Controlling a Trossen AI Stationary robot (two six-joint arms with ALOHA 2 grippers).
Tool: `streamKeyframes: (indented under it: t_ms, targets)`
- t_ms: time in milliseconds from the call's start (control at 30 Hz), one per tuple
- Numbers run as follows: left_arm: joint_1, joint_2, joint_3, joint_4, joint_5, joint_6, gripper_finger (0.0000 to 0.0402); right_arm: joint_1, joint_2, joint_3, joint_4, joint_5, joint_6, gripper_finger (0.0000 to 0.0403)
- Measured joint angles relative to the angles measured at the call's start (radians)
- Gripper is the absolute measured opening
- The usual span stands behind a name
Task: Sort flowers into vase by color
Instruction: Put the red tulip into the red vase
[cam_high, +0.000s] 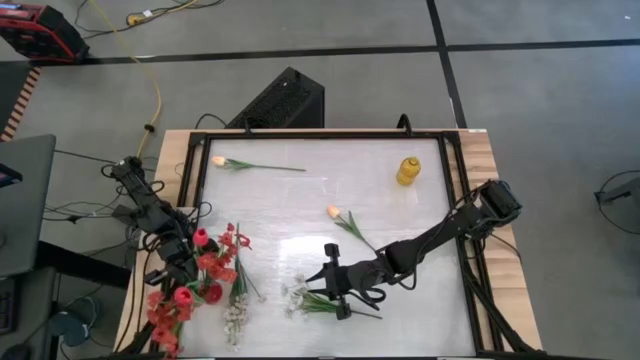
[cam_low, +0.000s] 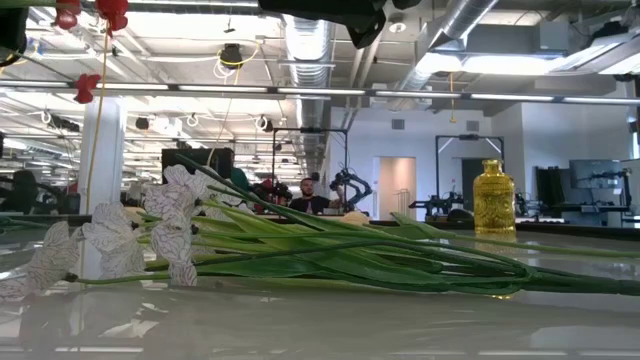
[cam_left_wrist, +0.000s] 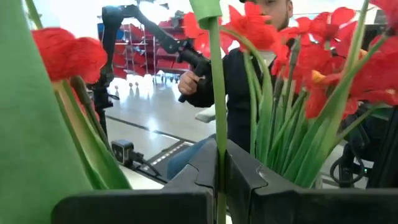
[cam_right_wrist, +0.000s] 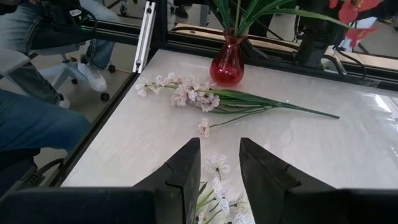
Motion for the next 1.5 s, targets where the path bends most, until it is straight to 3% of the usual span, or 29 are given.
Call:
streamKeyframes:
  t_ms: [933, 1500]
  targets:
    - [0.0, 0.0, 0.0, -0.08, 0.005, -0.034, 0.0001, -0.006, 0.0, 0.0, 0.006, 0.0, 0.008, 0.0136]
    - [0.0, 0.0, 0.0, -0.078, 0.03, -0.16, 0.0056, -0.012, 0.0, 0.0, 0.014, -0.001, 0.009, 0.0136]
